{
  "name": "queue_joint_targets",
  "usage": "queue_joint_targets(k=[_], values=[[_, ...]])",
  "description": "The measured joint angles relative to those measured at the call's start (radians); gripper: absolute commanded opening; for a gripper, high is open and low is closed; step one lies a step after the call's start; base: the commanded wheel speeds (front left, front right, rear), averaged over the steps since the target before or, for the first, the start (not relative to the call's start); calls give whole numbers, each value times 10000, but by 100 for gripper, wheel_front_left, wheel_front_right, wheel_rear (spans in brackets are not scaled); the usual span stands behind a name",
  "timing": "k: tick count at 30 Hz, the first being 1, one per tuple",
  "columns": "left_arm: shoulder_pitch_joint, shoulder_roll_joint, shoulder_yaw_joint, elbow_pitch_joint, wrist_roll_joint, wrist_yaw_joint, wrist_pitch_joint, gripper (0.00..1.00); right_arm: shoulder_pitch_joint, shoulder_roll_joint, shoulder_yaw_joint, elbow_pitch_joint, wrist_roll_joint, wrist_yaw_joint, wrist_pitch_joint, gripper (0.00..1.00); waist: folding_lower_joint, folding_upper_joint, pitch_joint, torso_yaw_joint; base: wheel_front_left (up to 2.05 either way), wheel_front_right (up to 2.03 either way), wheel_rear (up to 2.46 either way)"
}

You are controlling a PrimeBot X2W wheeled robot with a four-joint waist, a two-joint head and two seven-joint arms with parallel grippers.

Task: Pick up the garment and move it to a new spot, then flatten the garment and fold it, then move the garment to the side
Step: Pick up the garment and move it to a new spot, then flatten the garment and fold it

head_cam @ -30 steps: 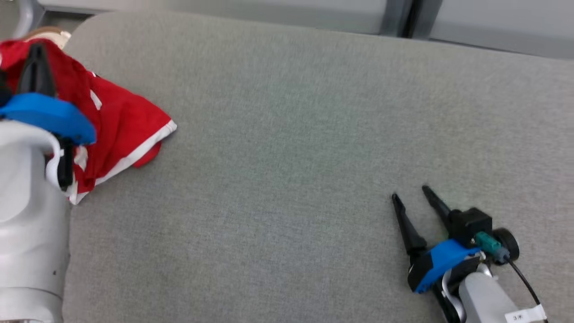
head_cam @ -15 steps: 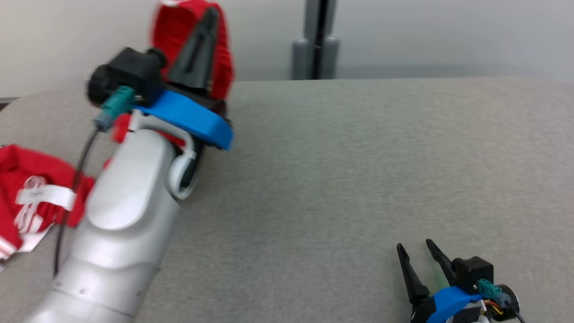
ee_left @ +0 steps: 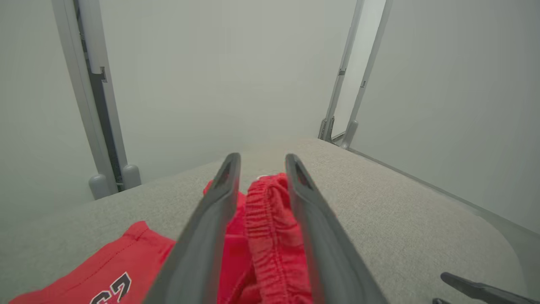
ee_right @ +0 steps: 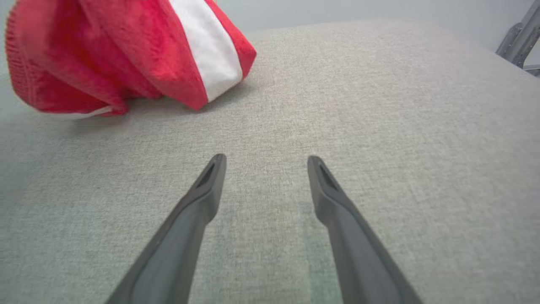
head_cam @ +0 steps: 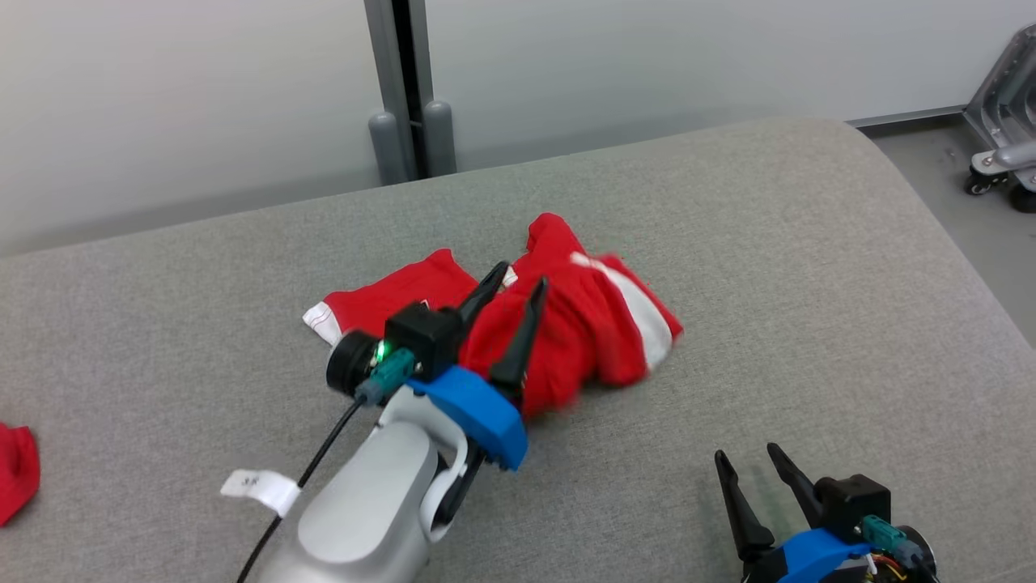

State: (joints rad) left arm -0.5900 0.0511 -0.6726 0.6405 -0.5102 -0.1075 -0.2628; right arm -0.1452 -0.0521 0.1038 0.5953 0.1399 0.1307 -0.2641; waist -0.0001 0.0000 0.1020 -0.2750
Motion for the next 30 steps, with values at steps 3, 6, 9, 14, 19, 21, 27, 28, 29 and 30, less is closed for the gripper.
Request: queue_joint_targets(k=[3, 6, 9, 14, 19, 21, 27, 28, 29, 30], values=[[533, -8, 128, 2, 36, 159, 0, 100, 109, 2, -104, -73, 38, 0, 0, 100, 0, 0, -140, 40, 0, 0, 0], [1099, -17, 596, -119, 297, 360, 0, 100, 152, 6, -213, -217, 36, 0, 0, 100, 0, 0, -254, 311, 0, 0, 0], [1778, 130, 1467, -407, 594, 571, 0, 100, 207, 10, -364, -479, 36, 0, 0, 100, 0, 0, -374, 605, 0, 0, 0], [3257, 570, 2826, -1189, 1304, 759, -2, 100, 305, 12, -537, -882, 36, 0, 0, 100, 0, 0, -640, 1051, 0, 0, 0], [4893, 571, 4117, -1898, 1910, 907, 0, 100, 537, 13, -640, -1057, 23, 2, 0, 100, 0, 0, -903, 1371, 0, 0, 0], [5460, 477, 4608, -2167, 2163, 949, 0, 100, 668, 10, -654, -1076, 40, 0, 0, 100, 0, 0, -986, 1485, 0, 0, 0], [6508, 123, 5118, -2232, 2729, 612, 0, 100, 923, 13, -523, -932, 98, 0, 0, 100, 0, 0, -1084, 1765, 0, 0, 0], [6513, 96, 5149, -2222, 2803, 537, 0, 100, 927, 12, -506, -899, 98, 0, 0, 100, 0, 0, -1087, 1813, 0, 0, 0], [6511, 81, 5173, -2213, 2871, 497, 0, 100, 927, 12, -493, -863, 102, 0, 0, 100, 0, 0, -1089, 1869, 0, 0, 0], [6506, 71, 5158, -2180, 2957, 431, 0, 100, 928, 10, -458, -842, 119, 0, 0, 100, 0, 0, -1085, 1927, 0, 0, 0]])
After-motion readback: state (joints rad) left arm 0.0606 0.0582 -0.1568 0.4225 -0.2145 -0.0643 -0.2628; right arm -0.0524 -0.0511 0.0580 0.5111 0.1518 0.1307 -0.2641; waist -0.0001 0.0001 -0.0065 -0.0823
